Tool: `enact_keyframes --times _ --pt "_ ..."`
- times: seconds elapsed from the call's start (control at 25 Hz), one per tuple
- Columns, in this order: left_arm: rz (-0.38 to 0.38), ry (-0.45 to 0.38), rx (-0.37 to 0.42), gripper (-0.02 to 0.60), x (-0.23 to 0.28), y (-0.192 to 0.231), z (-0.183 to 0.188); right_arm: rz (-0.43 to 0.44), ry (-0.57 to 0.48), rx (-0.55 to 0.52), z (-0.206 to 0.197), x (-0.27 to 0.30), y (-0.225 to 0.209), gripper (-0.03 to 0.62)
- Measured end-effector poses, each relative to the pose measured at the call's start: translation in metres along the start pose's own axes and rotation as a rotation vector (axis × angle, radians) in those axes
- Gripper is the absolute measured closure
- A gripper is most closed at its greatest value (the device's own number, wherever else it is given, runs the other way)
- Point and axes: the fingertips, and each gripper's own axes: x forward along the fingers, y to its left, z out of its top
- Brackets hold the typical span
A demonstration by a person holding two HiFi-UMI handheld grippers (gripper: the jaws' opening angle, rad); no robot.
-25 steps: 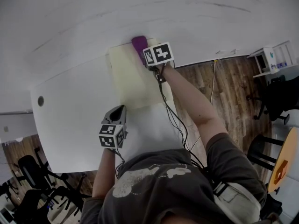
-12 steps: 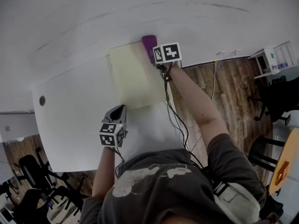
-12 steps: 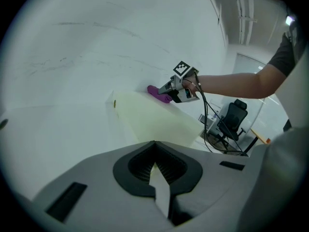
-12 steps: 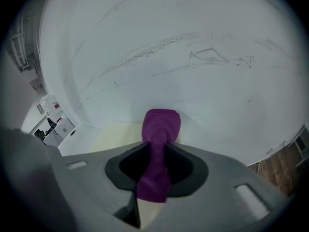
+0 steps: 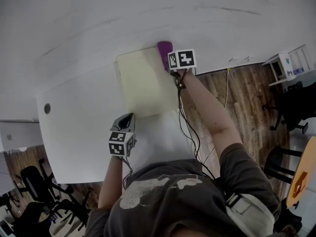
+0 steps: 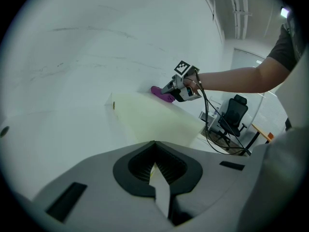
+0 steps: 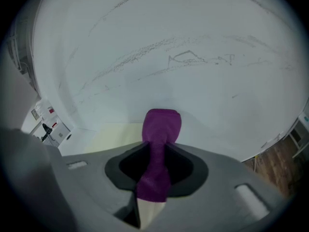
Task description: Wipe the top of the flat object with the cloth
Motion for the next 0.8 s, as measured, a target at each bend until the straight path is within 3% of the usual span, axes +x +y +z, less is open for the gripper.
enact_keyframes --times 0.4,0.8 --pt "-0.015 0.000 0.003 0.583 -0.003 -0.001 -0.001 0.004 -0.051 0.012 0.000 -0.024 0.010 0.496" --pt "-0.021 -0.009 0.005 0.583 -0.003 -0.003 0.001 0.139 -0.090 -0.026 0.013 -0.043 0.082 0.496"
